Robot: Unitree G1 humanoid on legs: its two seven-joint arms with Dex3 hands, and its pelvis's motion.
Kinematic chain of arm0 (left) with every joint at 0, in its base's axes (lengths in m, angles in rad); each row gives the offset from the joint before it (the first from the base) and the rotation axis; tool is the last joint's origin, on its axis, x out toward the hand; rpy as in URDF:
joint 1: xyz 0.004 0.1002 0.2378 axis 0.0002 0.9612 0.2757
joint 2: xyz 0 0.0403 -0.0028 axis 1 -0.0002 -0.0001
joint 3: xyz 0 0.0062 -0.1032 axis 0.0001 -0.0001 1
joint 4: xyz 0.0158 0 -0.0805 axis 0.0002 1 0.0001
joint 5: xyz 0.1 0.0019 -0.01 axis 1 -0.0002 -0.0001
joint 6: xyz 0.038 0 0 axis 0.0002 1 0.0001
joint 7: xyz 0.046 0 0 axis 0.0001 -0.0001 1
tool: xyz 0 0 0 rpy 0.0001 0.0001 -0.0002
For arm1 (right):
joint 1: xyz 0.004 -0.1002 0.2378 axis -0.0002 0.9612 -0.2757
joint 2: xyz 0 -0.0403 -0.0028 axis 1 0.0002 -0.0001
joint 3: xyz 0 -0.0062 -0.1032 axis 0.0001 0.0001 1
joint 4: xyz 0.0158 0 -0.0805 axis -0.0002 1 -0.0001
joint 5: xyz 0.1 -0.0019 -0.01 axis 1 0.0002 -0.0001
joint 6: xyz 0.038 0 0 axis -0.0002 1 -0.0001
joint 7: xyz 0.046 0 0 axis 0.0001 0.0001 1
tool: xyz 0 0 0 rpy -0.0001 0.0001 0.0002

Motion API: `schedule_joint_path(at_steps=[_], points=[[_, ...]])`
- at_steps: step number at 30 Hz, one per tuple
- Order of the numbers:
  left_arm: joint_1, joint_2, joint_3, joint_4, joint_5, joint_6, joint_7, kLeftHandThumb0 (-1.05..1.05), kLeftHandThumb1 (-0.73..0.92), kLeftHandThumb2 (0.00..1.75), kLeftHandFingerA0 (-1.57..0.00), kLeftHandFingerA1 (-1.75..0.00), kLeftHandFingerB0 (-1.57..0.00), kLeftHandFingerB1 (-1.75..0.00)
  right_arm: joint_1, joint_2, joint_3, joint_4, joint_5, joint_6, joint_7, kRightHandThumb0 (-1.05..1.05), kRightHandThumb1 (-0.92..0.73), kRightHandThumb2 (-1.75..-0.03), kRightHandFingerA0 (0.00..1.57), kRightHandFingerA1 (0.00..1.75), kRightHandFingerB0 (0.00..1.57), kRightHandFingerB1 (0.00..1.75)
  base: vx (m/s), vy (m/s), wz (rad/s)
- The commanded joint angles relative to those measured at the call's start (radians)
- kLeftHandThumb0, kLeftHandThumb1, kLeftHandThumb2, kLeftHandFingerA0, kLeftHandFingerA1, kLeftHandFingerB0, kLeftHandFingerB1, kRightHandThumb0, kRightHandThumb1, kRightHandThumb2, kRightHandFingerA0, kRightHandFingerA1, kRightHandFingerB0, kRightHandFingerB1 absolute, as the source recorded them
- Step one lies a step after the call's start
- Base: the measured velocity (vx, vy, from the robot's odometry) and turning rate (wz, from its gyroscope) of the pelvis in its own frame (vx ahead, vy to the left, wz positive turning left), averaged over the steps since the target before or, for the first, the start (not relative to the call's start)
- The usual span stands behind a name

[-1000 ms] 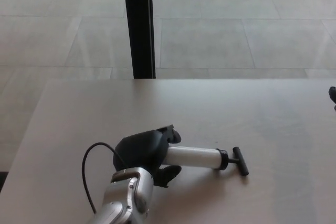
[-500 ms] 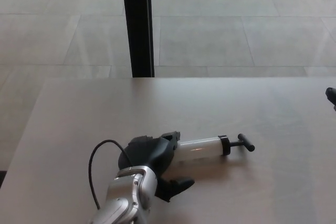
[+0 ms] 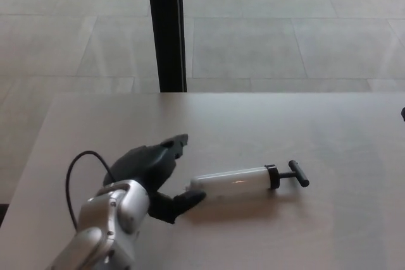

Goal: The robot uses its left hand to lift the air pump kept on the middle of the desk and use the right hand to compress the handle

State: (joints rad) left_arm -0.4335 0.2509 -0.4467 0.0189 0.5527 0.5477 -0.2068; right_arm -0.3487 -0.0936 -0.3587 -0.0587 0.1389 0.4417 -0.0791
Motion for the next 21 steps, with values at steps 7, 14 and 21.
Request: schedule_joint_path(at_steps=[7,14,21], points=[[0.246,0.139,0.826,-0.325,-0.608,-0.169,-0.253,-1.01,0.71,1.04,0.00,-0.11,0.00,0.00,0.092,-0.133,-0.175,-0.009,0.048,0.002,0.016,-0.79,-0.92,-0.79,0.20,0.65,0.24,0.39,0.00,0.000,0.00],[0.391,0.069,1.297,-0.016,-0.913,-0.283,-0.277,-0.83,0.72,1.11,0.00,-0.45,-0.10,-0.25,0.176,-0.260,-0.342,0.076,0.077,-0.071,0.074,-0.80,-0.92,-0.79,0.19,0.69,0.20,0.39,0.00,0.000,0.00],[0.545,0.300,1.588,0.724,-0.966,-0.423,-0.328,-0.80,0.70,1.09,-0.06,-0.47,-0.01,-0.34,0.264,-0.411,-0.486,0.336,0.042,-0.205,0.039,-0.77,-0.92,-0.73,0.25,0.57,0.21,0.35,0.00,0.000,0.00]])
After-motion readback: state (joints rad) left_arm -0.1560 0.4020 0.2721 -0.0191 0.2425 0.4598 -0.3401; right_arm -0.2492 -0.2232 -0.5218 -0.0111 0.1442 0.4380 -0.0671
